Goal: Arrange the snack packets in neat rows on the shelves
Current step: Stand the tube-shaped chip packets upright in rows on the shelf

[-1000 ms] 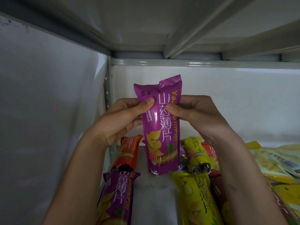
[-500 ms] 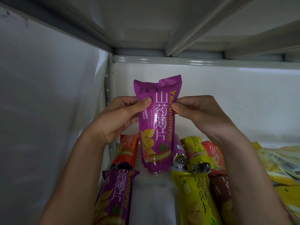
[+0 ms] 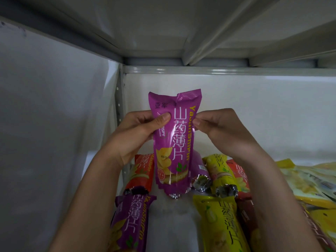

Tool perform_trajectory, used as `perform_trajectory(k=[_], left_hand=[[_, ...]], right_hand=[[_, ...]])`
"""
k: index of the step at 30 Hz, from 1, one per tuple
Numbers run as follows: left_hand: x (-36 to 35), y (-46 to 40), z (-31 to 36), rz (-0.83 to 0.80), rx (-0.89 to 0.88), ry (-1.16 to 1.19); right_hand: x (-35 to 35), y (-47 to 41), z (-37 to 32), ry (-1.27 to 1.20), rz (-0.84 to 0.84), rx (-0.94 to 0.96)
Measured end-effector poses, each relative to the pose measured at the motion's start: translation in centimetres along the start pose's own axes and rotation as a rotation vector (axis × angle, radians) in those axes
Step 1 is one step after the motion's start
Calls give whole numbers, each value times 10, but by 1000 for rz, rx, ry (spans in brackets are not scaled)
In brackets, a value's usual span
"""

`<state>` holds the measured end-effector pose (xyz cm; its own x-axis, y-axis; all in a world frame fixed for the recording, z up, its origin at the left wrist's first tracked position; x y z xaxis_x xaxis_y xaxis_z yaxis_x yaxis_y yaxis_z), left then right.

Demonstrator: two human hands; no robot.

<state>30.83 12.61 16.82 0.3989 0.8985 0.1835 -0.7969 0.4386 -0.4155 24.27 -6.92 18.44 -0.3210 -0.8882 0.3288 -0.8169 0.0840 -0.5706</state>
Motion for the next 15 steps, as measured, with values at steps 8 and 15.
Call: perform_trajectory(k=[8,15], left_hand=[[1,-1,8,70,-90,-123],[-7,-2,6,8,-89,7]], right_hand=[[-9,5,-5,-236,-95,-77],[-3,2,-3,-287,58,-53]])
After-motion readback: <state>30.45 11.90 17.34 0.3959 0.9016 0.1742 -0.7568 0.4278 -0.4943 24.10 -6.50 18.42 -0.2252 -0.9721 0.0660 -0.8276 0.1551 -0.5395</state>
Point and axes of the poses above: each hand's wrist, its own y-axis away from the middle knuckle, its own x-axis out of the back of the hand, z = x × y, the point moved 6 cm from there along -y, towards the middle knuckle, and after that the axes turned 8 degrees about -y, right-handed, at the moved point
